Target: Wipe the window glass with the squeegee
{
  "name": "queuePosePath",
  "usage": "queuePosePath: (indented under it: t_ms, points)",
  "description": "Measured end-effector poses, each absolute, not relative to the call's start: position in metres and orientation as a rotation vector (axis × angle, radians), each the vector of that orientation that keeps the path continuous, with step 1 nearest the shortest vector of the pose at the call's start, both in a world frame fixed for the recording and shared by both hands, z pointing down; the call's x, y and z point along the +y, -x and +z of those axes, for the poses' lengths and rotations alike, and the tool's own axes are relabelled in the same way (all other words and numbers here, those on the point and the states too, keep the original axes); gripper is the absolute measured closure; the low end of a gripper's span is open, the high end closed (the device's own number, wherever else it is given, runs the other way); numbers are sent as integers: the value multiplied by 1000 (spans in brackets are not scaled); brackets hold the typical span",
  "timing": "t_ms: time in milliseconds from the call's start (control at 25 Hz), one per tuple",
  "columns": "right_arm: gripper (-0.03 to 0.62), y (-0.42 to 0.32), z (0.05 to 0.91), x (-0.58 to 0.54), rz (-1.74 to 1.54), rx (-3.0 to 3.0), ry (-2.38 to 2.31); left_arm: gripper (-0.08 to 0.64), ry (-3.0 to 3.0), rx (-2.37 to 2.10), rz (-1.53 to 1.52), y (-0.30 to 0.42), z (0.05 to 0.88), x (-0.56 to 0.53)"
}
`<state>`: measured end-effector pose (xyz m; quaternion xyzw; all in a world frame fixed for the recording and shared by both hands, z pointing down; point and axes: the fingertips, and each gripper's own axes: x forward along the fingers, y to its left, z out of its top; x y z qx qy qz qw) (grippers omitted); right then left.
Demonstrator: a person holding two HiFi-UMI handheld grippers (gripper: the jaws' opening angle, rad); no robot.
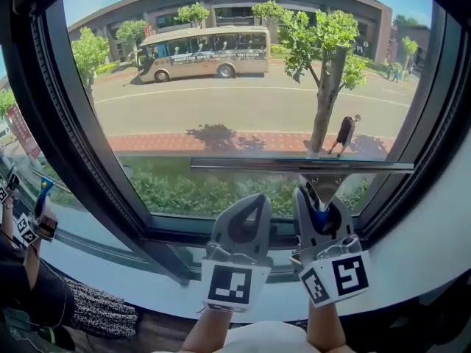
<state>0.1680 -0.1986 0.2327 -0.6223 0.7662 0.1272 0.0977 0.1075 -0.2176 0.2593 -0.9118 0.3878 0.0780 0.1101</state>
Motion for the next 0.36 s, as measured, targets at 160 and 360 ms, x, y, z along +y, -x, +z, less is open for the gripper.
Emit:
queuePosePath:
  t_ms: [160,360]
  points:
    - [515,-167,236,-198,386,2272,1841,565,2684,1167,202,-107,266,-219]
    - [515,-149,216,-192,404,2270,1837,565,2673,1156,246,-90,244,-214]
